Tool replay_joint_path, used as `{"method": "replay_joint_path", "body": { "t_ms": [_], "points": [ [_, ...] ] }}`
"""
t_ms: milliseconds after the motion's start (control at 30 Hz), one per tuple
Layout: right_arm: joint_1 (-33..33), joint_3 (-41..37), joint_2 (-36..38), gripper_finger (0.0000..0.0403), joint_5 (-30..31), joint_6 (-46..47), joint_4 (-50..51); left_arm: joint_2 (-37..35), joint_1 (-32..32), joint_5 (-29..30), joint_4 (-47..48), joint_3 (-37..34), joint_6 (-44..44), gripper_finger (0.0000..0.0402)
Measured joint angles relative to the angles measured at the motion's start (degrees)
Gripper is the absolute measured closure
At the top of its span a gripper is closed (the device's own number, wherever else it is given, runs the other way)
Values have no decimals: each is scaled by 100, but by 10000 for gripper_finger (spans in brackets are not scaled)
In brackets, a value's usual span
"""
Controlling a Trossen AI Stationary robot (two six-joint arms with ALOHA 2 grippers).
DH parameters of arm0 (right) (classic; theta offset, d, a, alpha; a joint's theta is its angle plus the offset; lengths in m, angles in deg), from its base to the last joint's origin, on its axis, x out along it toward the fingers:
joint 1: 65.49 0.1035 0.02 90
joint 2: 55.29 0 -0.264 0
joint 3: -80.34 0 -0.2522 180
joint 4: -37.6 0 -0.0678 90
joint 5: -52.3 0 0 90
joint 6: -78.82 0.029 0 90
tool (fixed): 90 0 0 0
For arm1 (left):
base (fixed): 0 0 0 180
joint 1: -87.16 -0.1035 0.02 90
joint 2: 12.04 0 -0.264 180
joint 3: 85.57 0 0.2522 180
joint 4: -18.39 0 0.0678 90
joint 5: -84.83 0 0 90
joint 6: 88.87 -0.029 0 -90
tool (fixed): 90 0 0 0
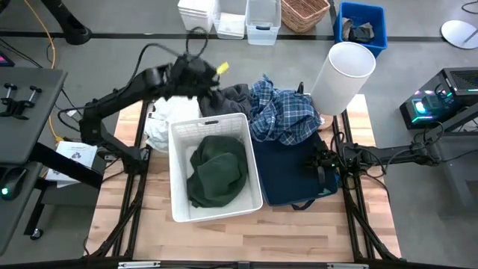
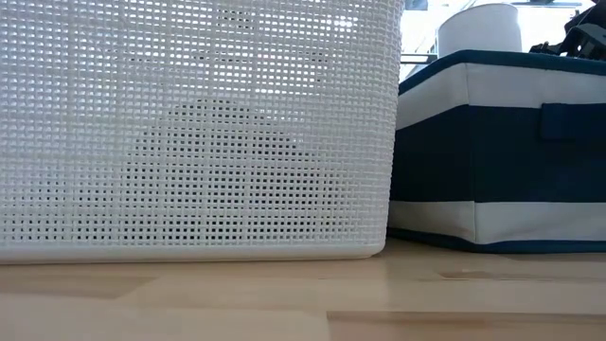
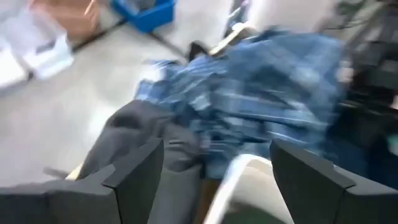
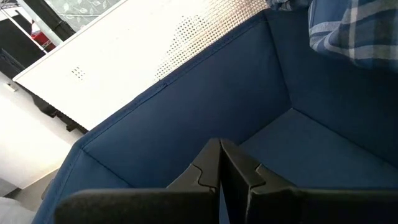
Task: Sort clothes
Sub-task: Put the gray blazer into the white laundry bin
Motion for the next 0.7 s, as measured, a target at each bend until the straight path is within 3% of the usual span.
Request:
{"method": "replay_joint_path", "body": {
  "t_ms": [167,267,467,700],
  "points": [
    [1,1,0,402,1,0,0,911,-1238,-844,126,-2,55,120],
    [0,1,0,402,0,0,0,1430,-1665,-1003,289,0,144,120],
    [1,1,0,402,0,-1,0,2233,-1799,-502,1508,203,-519,120],
    [1,1,0,402,0,0,0,2632,-1627,423,1242,221,-1767,120]
  ]
}}
